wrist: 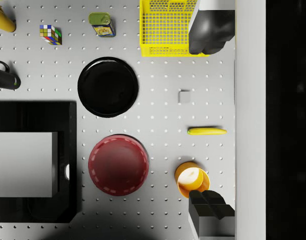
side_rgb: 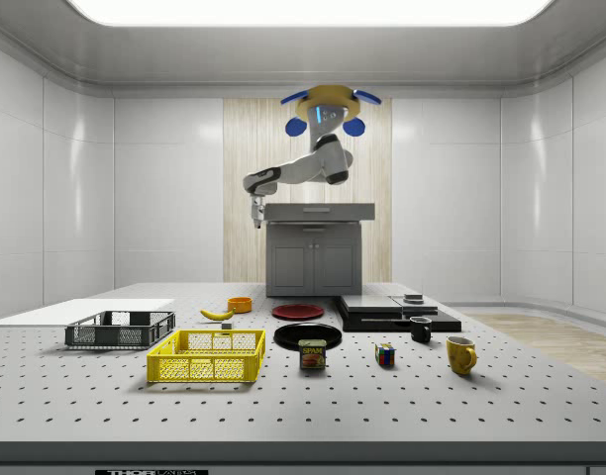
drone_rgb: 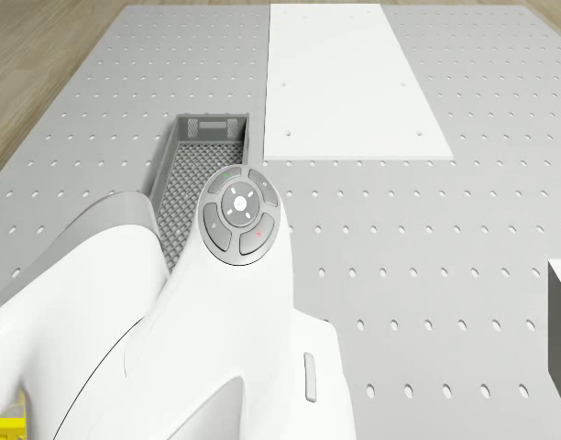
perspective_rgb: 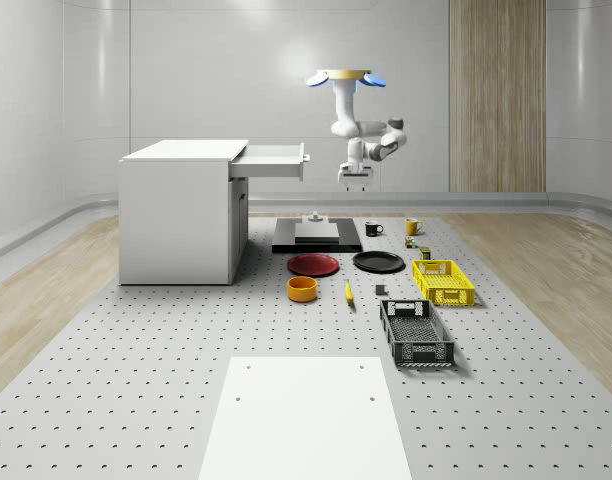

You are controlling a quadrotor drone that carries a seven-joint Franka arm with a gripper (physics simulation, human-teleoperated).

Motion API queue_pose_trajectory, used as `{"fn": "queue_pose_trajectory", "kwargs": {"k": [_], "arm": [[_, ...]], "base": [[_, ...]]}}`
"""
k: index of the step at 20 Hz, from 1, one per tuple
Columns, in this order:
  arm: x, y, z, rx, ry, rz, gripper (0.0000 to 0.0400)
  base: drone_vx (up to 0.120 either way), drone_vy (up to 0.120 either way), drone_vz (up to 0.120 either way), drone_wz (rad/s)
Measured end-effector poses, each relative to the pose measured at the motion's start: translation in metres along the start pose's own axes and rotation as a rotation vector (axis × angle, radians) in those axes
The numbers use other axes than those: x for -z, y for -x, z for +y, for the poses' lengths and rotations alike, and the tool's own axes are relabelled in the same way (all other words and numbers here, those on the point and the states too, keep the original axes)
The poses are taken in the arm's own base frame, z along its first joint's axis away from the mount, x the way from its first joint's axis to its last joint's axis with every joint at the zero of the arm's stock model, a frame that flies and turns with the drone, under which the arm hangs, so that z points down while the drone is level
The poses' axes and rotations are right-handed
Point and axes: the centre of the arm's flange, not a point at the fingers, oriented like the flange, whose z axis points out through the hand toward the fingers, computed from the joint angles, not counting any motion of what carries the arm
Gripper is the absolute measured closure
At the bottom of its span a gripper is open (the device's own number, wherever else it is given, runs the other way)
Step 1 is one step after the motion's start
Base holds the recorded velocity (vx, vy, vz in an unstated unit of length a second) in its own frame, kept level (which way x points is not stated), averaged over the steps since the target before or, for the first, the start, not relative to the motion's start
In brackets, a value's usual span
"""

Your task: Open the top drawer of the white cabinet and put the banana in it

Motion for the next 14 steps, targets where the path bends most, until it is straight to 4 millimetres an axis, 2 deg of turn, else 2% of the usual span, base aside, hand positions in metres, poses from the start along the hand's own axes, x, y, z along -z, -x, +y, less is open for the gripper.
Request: {"fn": "queue_pose_trajectory", "kwargs": {"k": [2,14], "arm": [[0.0000,0.0000,0.0000,0.000,0.000,0.000,0.0000],[0.0000,0.0000,0.0000,0.000,0.000,0.000,0.0000]], "base": [[0.120,0.100,-0.120,0.000],[0.120,0.000,-0.120,0.000]]}}
